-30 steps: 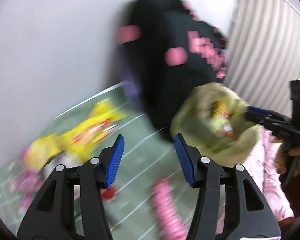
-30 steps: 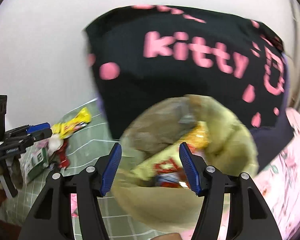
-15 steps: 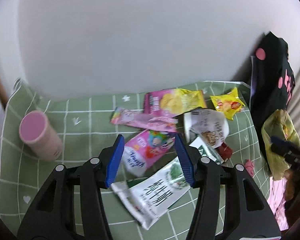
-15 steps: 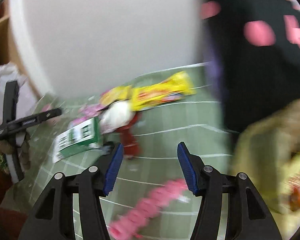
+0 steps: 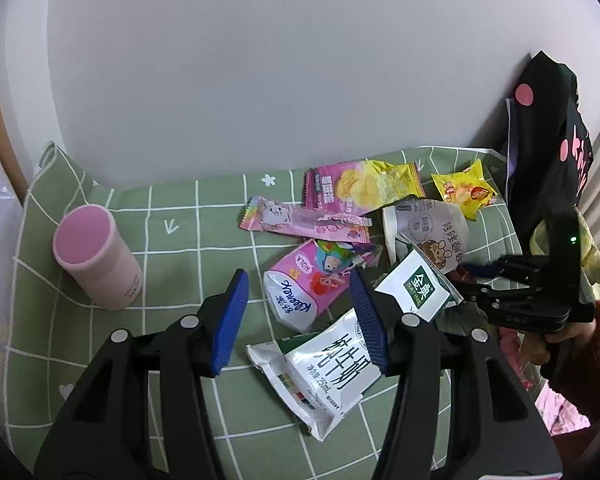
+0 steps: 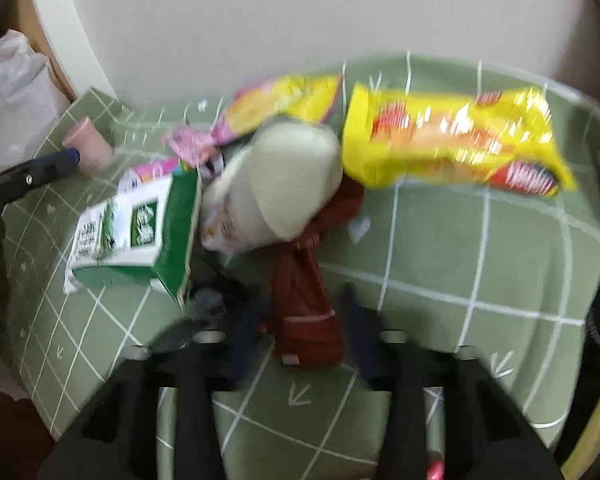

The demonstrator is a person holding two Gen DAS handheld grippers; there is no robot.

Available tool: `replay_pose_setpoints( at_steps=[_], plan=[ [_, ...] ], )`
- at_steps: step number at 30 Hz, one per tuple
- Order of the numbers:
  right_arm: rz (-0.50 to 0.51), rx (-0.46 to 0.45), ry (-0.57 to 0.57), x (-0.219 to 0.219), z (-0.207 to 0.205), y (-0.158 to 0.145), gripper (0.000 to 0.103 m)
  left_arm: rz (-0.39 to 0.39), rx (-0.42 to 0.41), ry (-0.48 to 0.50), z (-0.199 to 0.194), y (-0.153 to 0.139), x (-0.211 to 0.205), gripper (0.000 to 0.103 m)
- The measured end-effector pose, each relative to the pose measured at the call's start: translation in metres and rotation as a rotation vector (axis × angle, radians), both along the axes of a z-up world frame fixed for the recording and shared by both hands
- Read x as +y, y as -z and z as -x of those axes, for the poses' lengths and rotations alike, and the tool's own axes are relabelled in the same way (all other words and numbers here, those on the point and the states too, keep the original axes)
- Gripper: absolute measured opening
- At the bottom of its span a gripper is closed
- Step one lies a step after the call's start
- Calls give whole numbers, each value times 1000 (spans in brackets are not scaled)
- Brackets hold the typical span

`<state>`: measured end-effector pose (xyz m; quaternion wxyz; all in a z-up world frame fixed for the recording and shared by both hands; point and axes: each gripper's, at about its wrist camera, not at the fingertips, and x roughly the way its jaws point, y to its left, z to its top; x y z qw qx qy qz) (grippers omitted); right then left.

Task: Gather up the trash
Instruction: 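Grasp a red snack wrapper with the right gripper while the left gripper moves toward a pink candy wrapper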

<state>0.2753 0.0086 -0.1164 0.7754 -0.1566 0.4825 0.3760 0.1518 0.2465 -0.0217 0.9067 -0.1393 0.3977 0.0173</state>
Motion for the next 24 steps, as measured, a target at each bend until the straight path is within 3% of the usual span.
replay_pose_setpoints(
  at_steps=[6,11,14,16,17,19,24],
  plan=[
    [-39,-34,67,-29,15,-22,25,19,6,29,-21,5,3,50],
    [-76,-59,179,-61,21,-40,25,-29,35,80,-61,11,0,50],
    [-71,-83,219,-72,26,-47,25,-69,78,17,-85,18,8,50],
    [-66,-110,246,-78,30,-52,25,-86,134,-86,-97,24,21,50],
    [-63,-121,255,-79,32,-54,25,-78,149,-128,-98,25,26,50],
    [-50,-149,270,-83,36,-58,25,47,143,-212,-94,27,40,50],
    [-24,-172,321,-92,39,-59,25,203,181,-298,-84,39,49,52]
  ],
)
